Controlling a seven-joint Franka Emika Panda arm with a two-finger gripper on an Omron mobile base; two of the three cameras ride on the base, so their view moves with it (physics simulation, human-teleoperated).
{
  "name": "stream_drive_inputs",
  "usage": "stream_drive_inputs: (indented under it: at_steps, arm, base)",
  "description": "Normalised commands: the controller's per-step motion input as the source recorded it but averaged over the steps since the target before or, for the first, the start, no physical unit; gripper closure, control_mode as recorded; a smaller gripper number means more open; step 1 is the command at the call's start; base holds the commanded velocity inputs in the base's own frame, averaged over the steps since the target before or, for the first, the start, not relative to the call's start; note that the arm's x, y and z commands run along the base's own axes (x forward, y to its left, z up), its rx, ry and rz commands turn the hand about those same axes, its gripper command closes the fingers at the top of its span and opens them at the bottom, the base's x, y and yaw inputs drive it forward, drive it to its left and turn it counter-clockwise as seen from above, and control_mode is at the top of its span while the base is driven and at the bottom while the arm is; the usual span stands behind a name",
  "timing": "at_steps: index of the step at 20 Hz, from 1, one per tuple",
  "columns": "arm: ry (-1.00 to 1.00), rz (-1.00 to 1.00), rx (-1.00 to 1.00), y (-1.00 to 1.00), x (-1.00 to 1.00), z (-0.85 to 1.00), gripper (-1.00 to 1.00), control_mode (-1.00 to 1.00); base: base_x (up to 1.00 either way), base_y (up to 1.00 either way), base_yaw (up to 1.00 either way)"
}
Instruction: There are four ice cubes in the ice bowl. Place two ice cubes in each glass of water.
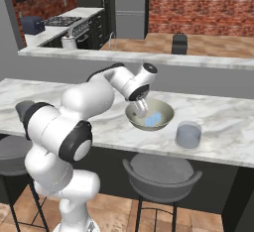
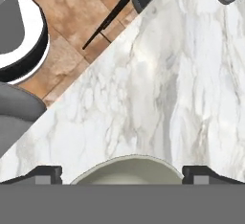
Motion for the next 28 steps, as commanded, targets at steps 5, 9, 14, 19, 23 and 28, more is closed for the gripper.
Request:
stream_drive_inputs:
  at_steps: [5, 9, 14, 19, 23, 28]
  arm:
    - [0.0, -0.03, 0.0, 0.0, 0.24, -0.53, -1.0, -1.0]
    - [0.0, -0.09, 0.0, 0.0, 0.25, -0.37, -1.0, -1.0]
    - [0.0, -0.19, 0.03, -0.02, 0.29, -0.26, -1.0, -1.0]
    - [0.0, -0.14, 0.04, -0.05, 0.31, -0.14, -1.0, -1.0]
    - [0.0, -0.05, 0.02, -0.07, 0.29, -0.12, -1.0, -1.0]
    - [0.0, 0.0, 0.01, -0.18, 0.17, -0.18, -1.0, -1.0]
  base:
    - [0.0, 0.0, 0.0]
    - [0.0, 0.0, 0.0]
    - [0.0, 0.0, 0.0]
    - [0.0, 0.0, 0.0]
    - [0.0, 0.0, 0.0]
    - [0.0, 0.0, 0.0]
